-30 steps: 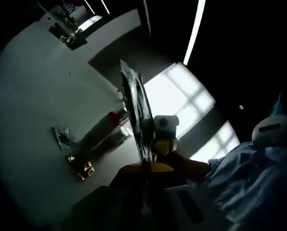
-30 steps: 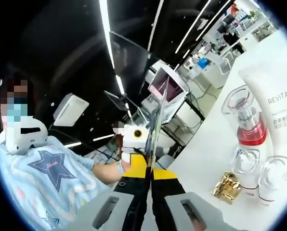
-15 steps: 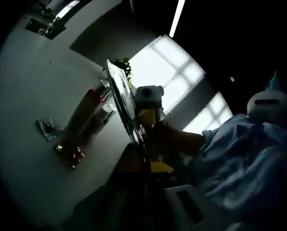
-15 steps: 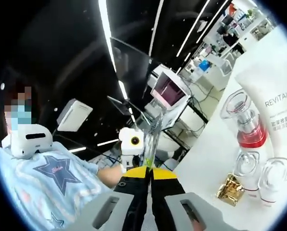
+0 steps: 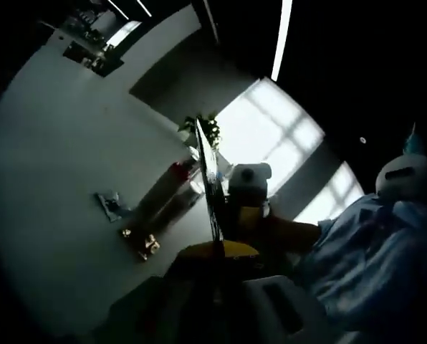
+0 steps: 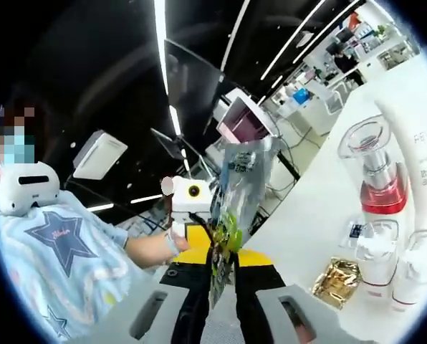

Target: Arrange the skincare products in the storage area until every visible bottle or jar stands upright without overlapping.

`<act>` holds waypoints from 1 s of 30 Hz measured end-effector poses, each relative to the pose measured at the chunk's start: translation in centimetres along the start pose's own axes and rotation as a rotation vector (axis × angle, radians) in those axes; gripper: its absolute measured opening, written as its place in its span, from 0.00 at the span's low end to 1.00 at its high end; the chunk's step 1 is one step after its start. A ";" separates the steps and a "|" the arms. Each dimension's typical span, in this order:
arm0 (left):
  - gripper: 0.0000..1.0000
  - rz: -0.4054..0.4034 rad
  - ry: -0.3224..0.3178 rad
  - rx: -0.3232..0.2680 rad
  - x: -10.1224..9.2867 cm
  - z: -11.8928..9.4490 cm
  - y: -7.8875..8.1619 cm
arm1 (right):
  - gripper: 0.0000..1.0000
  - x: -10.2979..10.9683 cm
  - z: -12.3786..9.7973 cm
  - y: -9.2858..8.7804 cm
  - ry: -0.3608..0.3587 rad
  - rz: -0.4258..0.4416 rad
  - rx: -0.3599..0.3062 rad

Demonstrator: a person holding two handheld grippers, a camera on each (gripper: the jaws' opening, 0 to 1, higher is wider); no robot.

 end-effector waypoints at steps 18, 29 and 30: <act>0.00 -0.056 0.348 -0.102 3.8 -1.9 -1.5 | 0.00 -1.0 5.9 -1.1 -0.506 -0.038 0.258; 0.01 -0.040 0.620 0.033 6.1 -0.8 -3.9 | 0.00 -3.2 8.6 -4.3 -0.731 -0.164 0.404; 0.01 -0.033 0.636 0.035 6.3 -0.7 -4.0 | 0.00 -3.5 8.5 -4.4 -0.737 -0.163 0.404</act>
Point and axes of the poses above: the point that each gripper's makers call its tool centre point, and the gripper's own axes: z roughly forward along the fingers, x roughly to its left, y roughly out of its top, the point moved 10 cm from there along -z, roughly backward along the fingers, and after that the axes turned 1 degree about -x, right-handed, at the moved point
